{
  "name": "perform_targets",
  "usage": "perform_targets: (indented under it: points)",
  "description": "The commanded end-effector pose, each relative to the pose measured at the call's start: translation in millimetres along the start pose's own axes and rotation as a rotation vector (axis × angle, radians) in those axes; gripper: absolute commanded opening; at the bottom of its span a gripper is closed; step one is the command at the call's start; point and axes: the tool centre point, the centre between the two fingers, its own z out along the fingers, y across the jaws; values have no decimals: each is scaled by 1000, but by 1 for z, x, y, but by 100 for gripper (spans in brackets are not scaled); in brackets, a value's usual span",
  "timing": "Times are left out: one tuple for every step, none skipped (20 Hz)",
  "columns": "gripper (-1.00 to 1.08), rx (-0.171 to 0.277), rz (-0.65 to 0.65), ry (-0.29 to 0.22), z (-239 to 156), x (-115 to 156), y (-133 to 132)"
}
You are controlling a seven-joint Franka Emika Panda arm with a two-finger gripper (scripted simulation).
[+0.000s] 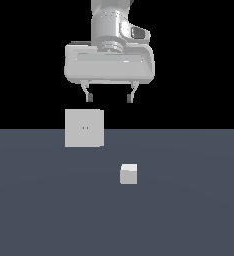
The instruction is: Plug the charger into the wall socket.
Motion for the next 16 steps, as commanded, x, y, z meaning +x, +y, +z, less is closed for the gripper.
perform_targets:
  points:
    - [100, -1, 3, 12, 3, -2, 1]
    - [100, -2, 5, 19, 4, -3, 2]
    - [100, -2, 7, 26, 5, -5, 2]
    - [100, -3, 9, 33, 7, -6, 3]
    - [100, -4, 11, 41, 8, -7, 4]
    - [100, -4, 14, 50, 10, -9, 5]
    - [100, -5, 16, 60, 12, -10, 6]
    - [100, -6, 19, 70, 14, -12, 6]
    - [100, -7, 22, 80, 16, -14, 7]
    - [100, -8, 25, 91, 18, -16, 8]
    - [100, -9, 28, 103, 21, -17, 9]
    - [100, -10, 31, 115, 23, -19, 10]
    - [100, -11, 34, 126, 26, -21, 11]
    - [100, -12, 37, 138, 28, -23, 13]
    - [100, -13, 40, 150, 31, -24, 14]
    - [100, -14, 44, 161, 33, -26, 15]
